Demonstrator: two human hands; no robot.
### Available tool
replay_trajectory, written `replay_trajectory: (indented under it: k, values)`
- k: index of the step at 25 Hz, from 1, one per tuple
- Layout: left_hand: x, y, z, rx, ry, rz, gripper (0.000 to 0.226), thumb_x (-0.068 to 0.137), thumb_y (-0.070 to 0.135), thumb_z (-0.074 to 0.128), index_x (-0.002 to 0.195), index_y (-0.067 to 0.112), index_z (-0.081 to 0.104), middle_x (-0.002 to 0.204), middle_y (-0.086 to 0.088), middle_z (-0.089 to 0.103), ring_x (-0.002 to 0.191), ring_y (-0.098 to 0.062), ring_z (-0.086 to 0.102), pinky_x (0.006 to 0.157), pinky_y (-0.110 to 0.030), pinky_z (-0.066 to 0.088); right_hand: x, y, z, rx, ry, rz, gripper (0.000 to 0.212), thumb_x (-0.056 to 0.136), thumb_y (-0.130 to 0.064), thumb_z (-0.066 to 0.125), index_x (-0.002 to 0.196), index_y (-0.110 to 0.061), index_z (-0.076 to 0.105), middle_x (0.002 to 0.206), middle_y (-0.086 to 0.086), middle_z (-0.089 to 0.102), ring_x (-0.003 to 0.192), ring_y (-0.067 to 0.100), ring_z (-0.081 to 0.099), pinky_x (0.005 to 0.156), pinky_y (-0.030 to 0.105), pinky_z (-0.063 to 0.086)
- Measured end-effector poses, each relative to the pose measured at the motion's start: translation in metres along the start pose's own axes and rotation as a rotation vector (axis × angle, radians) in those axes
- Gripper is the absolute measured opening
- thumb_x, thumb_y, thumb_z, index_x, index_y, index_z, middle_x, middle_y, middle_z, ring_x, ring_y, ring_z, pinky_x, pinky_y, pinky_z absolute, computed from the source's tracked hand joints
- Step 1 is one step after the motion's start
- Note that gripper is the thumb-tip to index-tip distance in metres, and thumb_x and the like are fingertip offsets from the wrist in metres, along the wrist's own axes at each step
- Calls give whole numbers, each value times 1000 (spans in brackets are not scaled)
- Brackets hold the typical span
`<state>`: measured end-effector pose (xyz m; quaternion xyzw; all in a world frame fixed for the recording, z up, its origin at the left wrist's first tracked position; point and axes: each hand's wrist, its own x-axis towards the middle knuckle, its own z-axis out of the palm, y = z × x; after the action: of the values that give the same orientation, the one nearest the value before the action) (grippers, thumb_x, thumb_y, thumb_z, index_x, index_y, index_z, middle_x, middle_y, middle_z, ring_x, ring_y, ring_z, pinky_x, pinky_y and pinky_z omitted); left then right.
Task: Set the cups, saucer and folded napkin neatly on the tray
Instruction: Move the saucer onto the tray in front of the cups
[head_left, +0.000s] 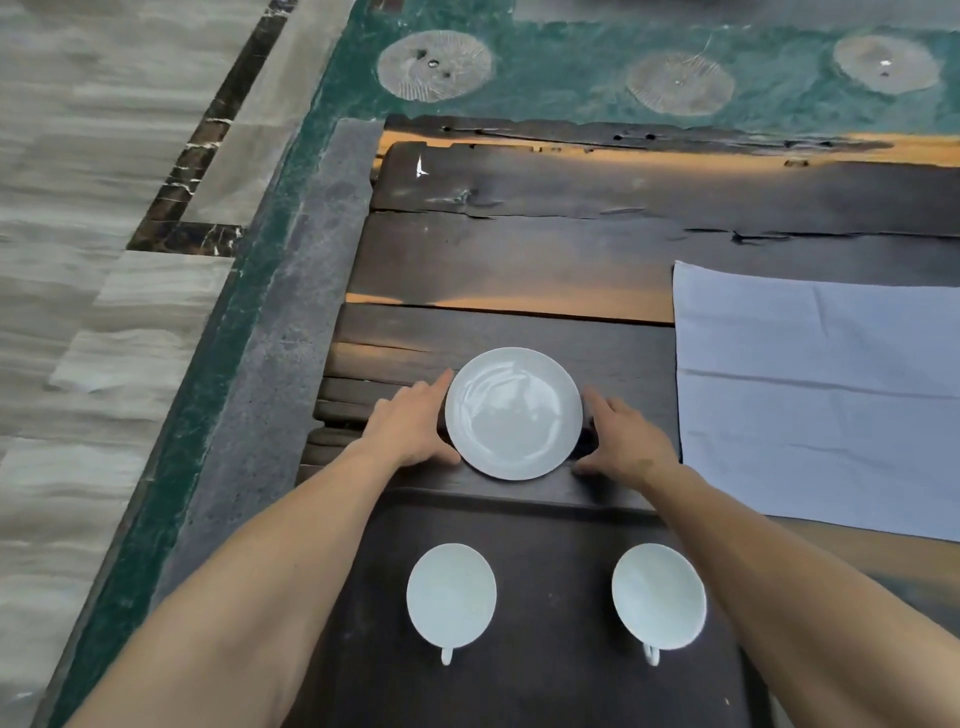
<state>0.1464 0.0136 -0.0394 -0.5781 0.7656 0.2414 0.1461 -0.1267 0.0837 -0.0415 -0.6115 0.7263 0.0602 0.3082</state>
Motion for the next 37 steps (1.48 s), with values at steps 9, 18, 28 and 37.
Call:
replay_trajectory:
  k: [9, 18, 28, 37]
  values:
    - [18, 5, 15, 6, 19, 71, 116, 57, 44, 84, 147, 24, 14, 118, -3, 54, 114, -29, 46, 86, -48, 34, 21, -7, 11, 29, -27, -72, 121, 63, -32, 84, 153, -24, 3, 124, 9, 48, 118, 31, 45, 80, 41, 47]
    - [8, 13, 7, -36, 63, 83, 109, 57, 42, 85, 142, 28, 19, 114, -1, 54, 112, -28, 46, 83, -45, 30, 10, -10, 1, 73, 1, -67, 121, 61, -32, 85, 151, -25, 4, 128, 7, 46, 116, 30, 48, 80, 44, 50]
    - [-51, 27, -34, -75, 152, 103, 104, 58, 35, 86, 139, 29, 22, 111, 0, 53, 114, -30, 44, 93, -53, 34, -47, -30, -39, 119, 86, -109, 110, 59, -32, 85, 145, -27, 17, 127, 5, 47, 117, 28, 49, 88, 49, 52]
    - [-141, 33, -48, -71, 177, 122, 97, 57, 36, 81, 136, 30, 24, 101, 5, 45, 108, -26, 41, 84, -46, 36, -135, -51, -47, 104, 125, -146, 105, 55, -28, 85, 139, -29, 23, 120, 0, 48, 106, 26, 53, 79, 50, 55]
